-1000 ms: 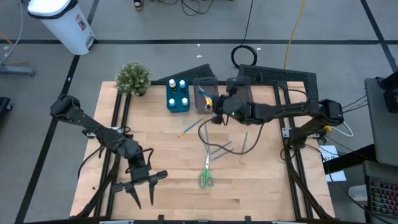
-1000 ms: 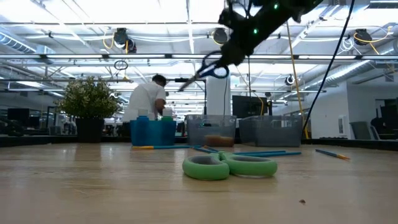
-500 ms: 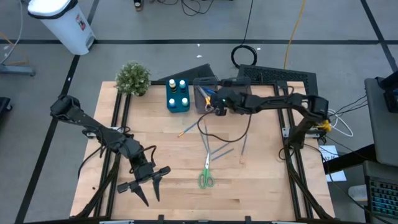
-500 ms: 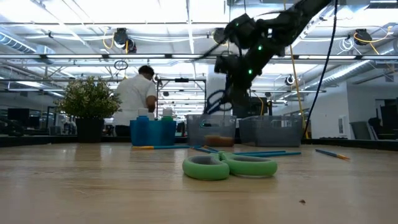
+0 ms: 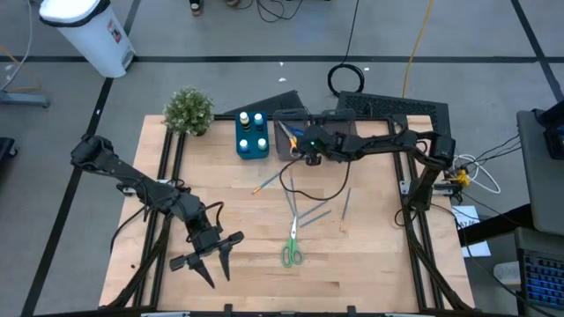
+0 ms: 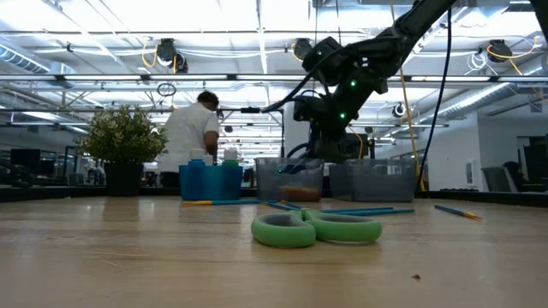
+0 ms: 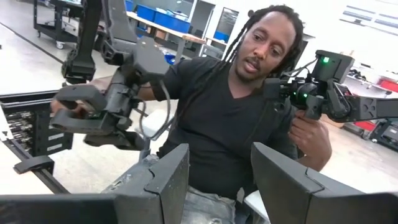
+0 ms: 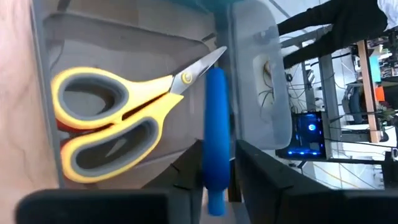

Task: Pick & Place Paint Supplies
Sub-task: Put the blue scissors into the left black bin, then put the blue paint brush into the right black bin

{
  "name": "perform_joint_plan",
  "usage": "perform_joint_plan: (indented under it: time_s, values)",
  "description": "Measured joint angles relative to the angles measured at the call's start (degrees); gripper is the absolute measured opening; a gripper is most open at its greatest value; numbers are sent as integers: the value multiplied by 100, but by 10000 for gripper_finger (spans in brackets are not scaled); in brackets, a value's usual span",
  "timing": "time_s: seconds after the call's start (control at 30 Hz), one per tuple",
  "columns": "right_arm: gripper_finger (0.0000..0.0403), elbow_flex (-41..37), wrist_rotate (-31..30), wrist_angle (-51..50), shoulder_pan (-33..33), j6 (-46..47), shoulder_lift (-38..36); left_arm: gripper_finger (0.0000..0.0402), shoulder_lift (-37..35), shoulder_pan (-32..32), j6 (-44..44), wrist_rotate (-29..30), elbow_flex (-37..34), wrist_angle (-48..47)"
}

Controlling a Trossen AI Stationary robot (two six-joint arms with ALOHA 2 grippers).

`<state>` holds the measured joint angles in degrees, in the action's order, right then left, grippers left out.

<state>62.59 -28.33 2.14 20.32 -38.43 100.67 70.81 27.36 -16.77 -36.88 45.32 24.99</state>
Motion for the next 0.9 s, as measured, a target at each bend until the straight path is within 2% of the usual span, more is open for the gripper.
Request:
perform_joint_plan:
  time_s: [0.27, 0.6, 0.77, 0.9]
  values:
    - [138, 1, -12, 27, -179, 26, -110, 182, 0, -216, 0, 1, 0, -2]
    - [160, -2, 27, -92, -678, 511, -734, 182, 0, -534, -29, -1, 0, -131]
    - [162, 3, 468, -88, -776, 822, -1251, 182, 2, -645, -27, -4, 0, -129]
    - [162, -2, 916, -292, -708, 1449, -1593, 182, 2, -704, -27, -2, -1, -129]
